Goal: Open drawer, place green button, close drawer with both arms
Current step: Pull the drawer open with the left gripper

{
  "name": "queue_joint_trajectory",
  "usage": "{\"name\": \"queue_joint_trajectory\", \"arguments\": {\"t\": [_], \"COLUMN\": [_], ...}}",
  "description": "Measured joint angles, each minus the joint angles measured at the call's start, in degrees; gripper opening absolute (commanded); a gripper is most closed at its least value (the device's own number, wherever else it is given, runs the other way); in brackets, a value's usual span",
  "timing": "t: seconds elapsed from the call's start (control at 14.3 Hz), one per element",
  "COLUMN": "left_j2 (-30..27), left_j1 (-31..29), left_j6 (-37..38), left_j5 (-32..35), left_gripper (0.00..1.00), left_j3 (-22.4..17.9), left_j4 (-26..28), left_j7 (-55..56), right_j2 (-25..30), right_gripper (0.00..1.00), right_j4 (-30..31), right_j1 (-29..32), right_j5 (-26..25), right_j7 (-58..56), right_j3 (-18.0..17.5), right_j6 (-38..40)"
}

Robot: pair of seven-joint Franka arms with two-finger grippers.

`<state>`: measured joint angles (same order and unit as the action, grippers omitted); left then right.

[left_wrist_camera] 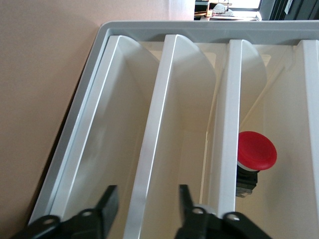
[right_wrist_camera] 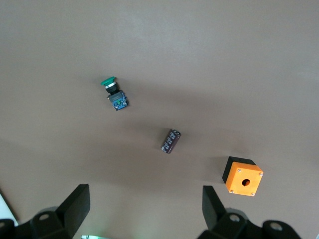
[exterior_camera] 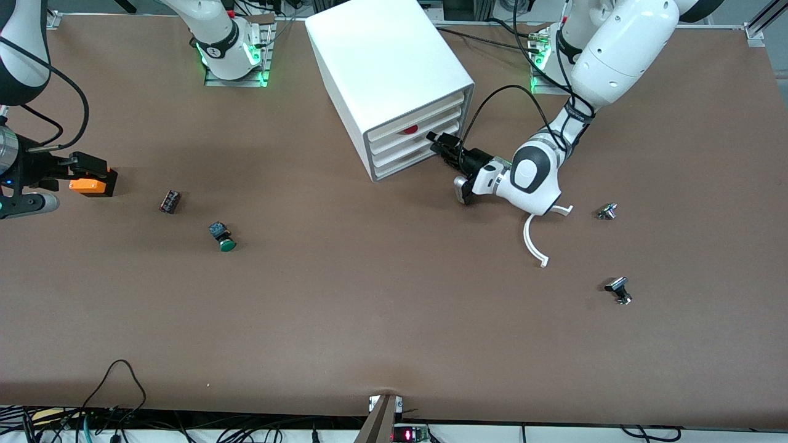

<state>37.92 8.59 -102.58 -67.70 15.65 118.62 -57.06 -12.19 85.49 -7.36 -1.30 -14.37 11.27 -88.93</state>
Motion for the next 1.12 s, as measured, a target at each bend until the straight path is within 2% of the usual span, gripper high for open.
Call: {"name": "queue_joint_trajectory", "arguments": {"t": [0.07, 0.14, 0.21, 0.42, 0.63, 1.12], "left_j2": [0.00, 0.00, 0.00, 0.21, 0.23, 0.18], "left_j1": [0.08, 0.14, 0.20, 0.31, 0.31, 0.30], "left_j6": [0.01, 0.01, -0.04, -1.08, -1.10, -2.51], "left_j5": [0.01, 0.01, 0.04, 0.18, 0.19, 0.27], "left_gripper": [0.28, 0.23, 0.11, 0.00, 0.00, 0.00], "left_j3": [0.01, 0.02, 0.01, 0.00, -0.04, -1.21], "left_j4": [0.00, 0.00, 0.00, 0.08, 0.11, -0.51], "left_j7": [-0.23, -0.58, -1.11, -3.76, -4.22, -3.69], "right_j2": [0.00, -0.01, -0.03, -0.23, -0.26, -0.27], "right_gripper": [1.00, 1.00, 1.00, 1.00, 1.00, 1.00], "right_j4": [0.00, 0.00, 0.00, 0.00, 0.00, 0.00], "right_j1": [0.00, 0.00, 0.00, 0.00, 0.13, 0.20], "right_j5": [0.00, 0.00, 0.00, 2.14, 4.61, 4.77], "right_j7": [0.00, 0.00, 0.00, -0.01, -0.01, -0.01], "right_j3": [0.00, 0.00, 0.00, 0.00, 0.04, 0.05], "right_j6": [0.00, 0.00, 0.00, 0.00, -0.15, -0.37]}}
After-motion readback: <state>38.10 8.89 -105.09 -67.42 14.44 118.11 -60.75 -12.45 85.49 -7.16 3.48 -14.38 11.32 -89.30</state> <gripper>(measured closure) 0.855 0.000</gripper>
